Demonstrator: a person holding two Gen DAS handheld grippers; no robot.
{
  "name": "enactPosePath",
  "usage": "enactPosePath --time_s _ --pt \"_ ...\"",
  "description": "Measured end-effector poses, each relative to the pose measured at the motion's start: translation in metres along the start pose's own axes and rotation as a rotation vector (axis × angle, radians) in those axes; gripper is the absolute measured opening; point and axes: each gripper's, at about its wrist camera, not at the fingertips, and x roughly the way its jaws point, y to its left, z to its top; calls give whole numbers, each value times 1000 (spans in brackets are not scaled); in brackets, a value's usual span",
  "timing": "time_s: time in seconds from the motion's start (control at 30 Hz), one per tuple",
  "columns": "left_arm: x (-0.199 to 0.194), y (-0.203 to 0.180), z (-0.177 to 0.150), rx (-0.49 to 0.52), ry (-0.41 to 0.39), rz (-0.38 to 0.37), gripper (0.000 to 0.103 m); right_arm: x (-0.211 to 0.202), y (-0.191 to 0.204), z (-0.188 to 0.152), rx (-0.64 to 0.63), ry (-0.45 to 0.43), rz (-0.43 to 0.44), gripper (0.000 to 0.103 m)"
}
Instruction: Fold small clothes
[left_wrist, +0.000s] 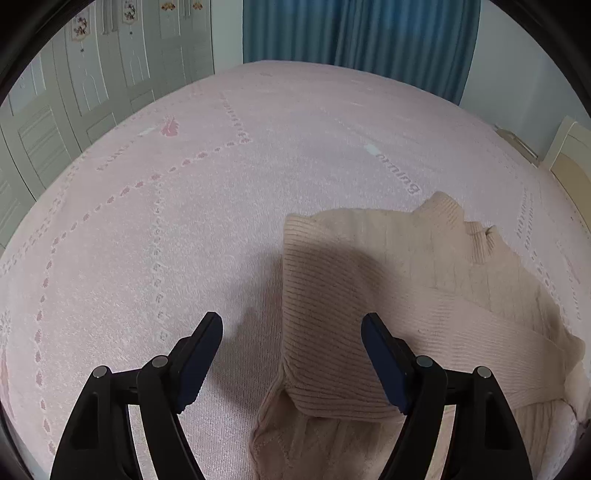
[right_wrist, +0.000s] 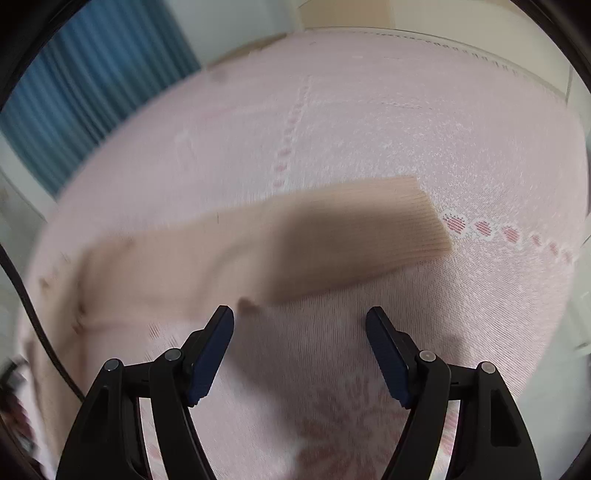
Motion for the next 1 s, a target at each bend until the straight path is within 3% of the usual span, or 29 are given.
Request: enactPosePath --time_s 0.27,0.33,0.4,0.53,0.73,0.87,1.0 --pt "8 -6 -6 6 32 7 76 17 -24 31 170 -43 56 71" --pt "8 -8 -7 13 33 7 76 19 -25 36 179 -55 20 59" --pt "4 -9 -7 16 28 5 76 18 -29 40 167 -55 -50 7" --pt "-12 -5 -3 11 -9 2 76 -2 -21 51 161 -84 -48 6" --pt "-38 28 3 -112 -47 -91 76 -66 69 66 -41 -205 -130 6" --pt "-54 64 6 -225 -56 -158 76 -103 158 64 -165 -259 -92 6" --pt "-62 89 9 -270 -57 -143 76 -119 249 47 -285 -272 -28 6"
